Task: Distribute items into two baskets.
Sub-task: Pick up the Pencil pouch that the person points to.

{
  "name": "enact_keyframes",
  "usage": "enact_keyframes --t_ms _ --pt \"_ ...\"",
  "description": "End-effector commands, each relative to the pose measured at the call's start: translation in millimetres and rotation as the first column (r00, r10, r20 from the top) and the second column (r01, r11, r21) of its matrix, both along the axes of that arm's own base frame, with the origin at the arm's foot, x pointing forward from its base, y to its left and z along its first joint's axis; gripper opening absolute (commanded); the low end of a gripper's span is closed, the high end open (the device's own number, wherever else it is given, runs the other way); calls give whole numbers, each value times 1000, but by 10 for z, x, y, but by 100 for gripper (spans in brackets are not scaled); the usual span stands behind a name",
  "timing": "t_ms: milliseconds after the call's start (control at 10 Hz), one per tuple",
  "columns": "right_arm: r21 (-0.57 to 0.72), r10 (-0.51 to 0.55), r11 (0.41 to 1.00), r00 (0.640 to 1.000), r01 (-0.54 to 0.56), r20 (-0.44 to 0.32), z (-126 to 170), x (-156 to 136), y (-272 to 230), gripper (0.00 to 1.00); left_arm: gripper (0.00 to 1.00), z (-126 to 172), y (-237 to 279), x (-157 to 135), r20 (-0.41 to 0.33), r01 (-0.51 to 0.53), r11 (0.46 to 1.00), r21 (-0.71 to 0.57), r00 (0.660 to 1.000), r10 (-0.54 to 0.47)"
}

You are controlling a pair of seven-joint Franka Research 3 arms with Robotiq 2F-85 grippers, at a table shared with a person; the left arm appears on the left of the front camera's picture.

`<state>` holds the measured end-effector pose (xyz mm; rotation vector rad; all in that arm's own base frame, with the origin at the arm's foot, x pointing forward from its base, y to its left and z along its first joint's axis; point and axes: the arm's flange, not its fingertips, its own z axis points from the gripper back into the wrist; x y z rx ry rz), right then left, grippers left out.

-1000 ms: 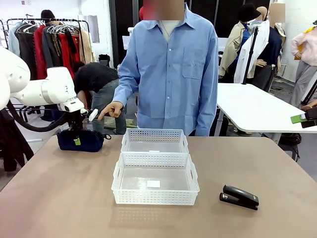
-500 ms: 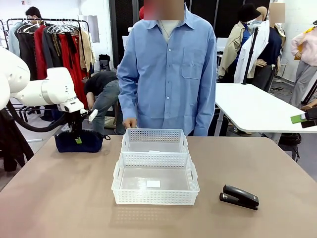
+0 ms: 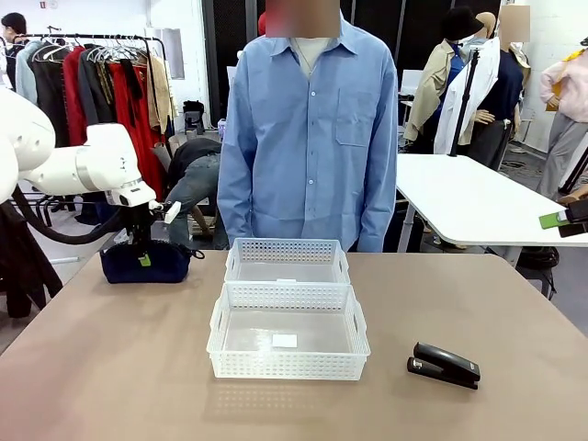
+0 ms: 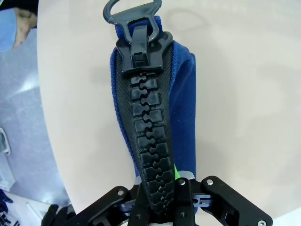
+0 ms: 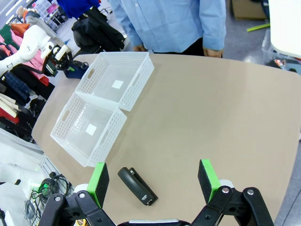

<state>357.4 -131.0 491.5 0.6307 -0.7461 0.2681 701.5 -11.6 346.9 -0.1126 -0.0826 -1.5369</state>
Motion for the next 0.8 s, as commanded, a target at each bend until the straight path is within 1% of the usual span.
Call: enact_keyframes --t_ms 0,100,300,400,500,600,700 --pt "26 2 1000 1000 -3 24 -6 21 0 100 0 225 -12 5 -12 -76 997 9 997 76" --pt "26 2 1000 1000 -3 24 -6 21 0 100 0 411 -39 -15 19 -119 993 3 993 119" --pt "26 2 1000 1000 -3 24 -6 21 0 100 0 829 -69 -182 5 -191 981 -13 981 191" --pt "26 2 1000 1000 -3 24 -6 21 0 100 0 1067 -51 -272 25 -211 978 1 977 211" --pt "26 2 1000 1000 -3 24 -6 21 0 100 0 1386 -5 -393 -1 -244 970 3 970 244" --pt "26 2 1000 1000 -3 24 -6 21 0 100 0 1635 33 -551 -29 -246 969 -3 969 246" --pt "26 2 1000 1000 -3 24 -6 21 0 100 0 1824 55 -744 -19 -260 966 -13 966 260"
